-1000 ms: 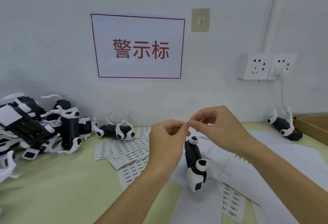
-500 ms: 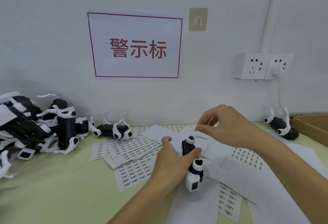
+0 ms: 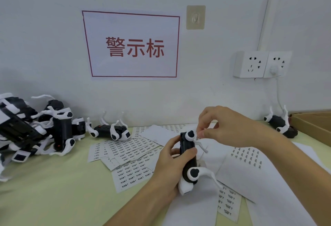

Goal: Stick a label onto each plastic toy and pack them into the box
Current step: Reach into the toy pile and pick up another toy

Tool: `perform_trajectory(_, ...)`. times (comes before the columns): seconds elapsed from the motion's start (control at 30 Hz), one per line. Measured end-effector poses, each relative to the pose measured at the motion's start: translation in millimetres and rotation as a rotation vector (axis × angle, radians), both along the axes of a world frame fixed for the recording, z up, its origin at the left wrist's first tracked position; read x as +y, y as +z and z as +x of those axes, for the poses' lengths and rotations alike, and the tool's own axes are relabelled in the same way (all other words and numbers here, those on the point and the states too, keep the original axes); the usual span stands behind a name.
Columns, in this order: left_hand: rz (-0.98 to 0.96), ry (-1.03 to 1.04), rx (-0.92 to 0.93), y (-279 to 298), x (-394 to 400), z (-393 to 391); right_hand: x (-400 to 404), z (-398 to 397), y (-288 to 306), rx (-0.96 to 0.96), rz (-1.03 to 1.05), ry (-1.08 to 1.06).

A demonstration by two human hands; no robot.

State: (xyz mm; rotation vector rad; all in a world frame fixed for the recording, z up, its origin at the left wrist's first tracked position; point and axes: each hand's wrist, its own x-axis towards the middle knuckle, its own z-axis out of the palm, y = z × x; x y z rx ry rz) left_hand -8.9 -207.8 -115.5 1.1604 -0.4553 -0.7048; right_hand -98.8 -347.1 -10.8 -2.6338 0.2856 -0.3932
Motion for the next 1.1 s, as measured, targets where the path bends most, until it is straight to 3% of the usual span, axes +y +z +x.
perform_trajectory(0.2, -0.14, -0.103, 0.097, -1, 3, 2, 5, 4, -7, 0.012, -0.068, 0.01)
perform_trajectory(0.53, -0.182, -0.22, -0.034, 0, 7, 5, 7, 9, -15, 0.016, -0.095, 0.019)
perform_trajectory(1.1, -0.239, -0.189, -0.024, 2, 7, 3, 15, 11, -13, 0.005, -0.129, 0.04)
